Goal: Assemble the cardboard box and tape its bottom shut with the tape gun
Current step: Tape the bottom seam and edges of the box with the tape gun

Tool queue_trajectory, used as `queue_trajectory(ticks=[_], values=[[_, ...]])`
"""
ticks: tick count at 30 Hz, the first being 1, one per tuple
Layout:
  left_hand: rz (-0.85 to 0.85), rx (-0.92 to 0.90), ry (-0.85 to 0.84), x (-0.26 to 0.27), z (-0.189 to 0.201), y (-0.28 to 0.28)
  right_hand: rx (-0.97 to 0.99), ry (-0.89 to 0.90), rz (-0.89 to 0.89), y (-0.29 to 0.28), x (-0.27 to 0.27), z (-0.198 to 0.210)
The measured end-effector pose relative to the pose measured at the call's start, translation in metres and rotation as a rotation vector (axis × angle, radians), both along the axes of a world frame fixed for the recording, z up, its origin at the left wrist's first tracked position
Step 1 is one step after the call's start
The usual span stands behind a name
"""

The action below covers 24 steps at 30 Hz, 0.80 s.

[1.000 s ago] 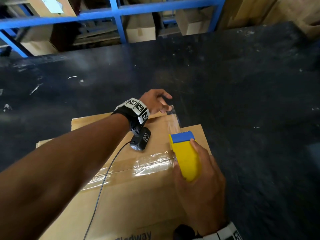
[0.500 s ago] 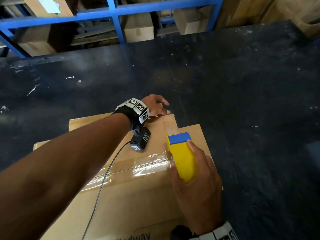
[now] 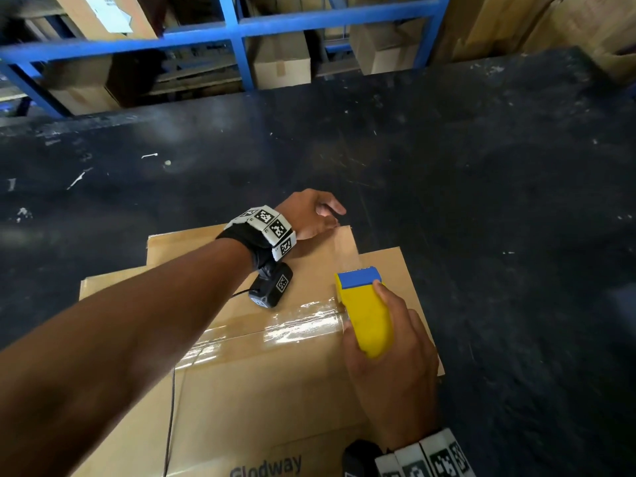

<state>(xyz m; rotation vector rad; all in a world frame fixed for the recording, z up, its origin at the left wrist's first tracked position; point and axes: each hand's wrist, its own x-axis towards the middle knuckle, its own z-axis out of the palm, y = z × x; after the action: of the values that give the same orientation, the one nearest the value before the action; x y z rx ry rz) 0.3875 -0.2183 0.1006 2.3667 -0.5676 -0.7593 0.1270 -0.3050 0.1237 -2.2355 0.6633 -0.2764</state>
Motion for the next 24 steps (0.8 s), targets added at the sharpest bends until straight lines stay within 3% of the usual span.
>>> queue_trajectory(ticks=[6,8,12,19,24], values=[[-0.105,-0.019,-0.270,-0.079,0.015,0.037,-0.035,-0.037,-0.010,0.004,-0.001,0.000],[-0.160,0.123,-0.287,-0.118,0.017,0.052,-0.044,-0.060,-0.009,0.004,-0.002,-0.001],[-0.329,0.457,-0.140,-0.174,0.016,0.064,-0.042,-0.044,0.003,0.003,-0.004,-0.001],[-0.396,0.591,-0.206,-0.181,-0.008,0.064,-0.004,0.129,0.037,0.001,-0.007,0.009],[-0.400,0.608,-0.206,-0.180,-0.005,0.063,-0.023,0.124,0.024,0.003,-0.054,0.019]])
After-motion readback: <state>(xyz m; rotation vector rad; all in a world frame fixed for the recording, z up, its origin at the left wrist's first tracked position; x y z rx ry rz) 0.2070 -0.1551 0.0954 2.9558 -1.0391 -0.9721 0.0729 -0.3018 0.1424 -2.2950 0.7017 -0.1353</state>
